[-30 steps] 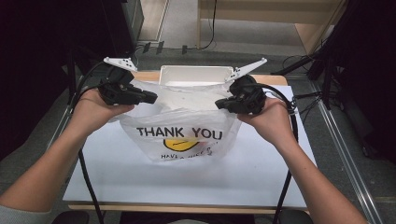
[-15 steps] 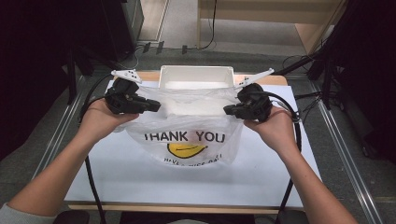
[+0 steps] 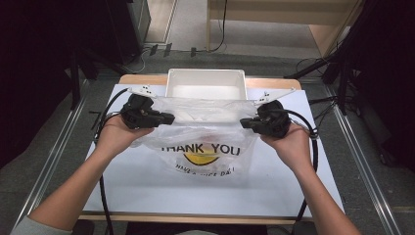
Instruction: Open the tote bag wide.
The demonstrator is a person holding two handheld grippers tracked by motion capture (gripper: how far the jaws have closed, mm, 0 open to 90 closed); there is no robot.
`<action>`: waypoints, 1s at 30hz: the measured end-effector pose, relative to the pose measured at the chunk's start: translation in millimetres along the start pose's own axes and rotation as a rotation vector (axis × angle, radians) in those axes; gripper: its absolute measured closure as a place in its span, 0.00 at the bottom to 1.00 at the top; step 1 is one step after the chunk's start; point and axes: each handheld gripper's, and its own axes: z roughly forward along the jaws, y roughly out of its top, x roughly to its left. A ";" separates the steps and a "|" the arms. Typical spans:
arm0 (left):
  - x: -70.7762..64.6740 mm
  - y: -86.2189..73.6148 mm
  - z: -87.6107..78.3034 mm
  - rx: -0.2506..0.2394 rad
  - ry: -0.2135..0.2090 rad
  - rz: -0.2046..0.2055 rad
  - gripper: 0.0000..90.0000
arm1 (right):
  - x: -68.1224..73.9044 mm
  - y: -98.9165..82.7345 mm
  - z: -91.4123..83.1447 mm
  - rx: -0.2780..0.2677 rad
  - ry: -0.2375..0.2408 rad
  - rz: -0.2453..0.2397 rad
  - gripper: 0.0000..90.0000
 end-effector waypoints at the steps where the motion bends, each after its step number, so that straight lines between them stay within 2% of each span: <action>1: 2.3 -3.2 3.1 -0.010 -0.009 -0.019 0.96 | -0.9 -4.5 0.9 -0.008 -0.003 0.004 1.00; 4: 4.4 -7.7 6.6 -0.019 -0.013 -0.037 0.97 | -2.4 -9.9 2.5 -0.027 -0.005 0.007 1.00; 8: 4.6 -13.4 9.8 -0.041 -0.012 -0.041 0.97 | -3.0 -15.0 5.3 -0.038 -0.011 0.010 1.00; 12: 5.0 -19.7 15.8 -0.038 0.006 -0.034 0.97 | -2.6 -22.2 11.1 -0.046 -0.007 0.024 1.00; 15: 5.6 -24.1 19.1 -0.047 0.005 -0.043 0.97 | -1.5 -28.9 15.2 -0.058 -0.017 0.024 1.00; 30: 6.7 -44.8 37.6 -0.035 0.008 -0.060 0.97 | -2.4 -57.5 33.8 -0.041 -0.011 0.071 1.00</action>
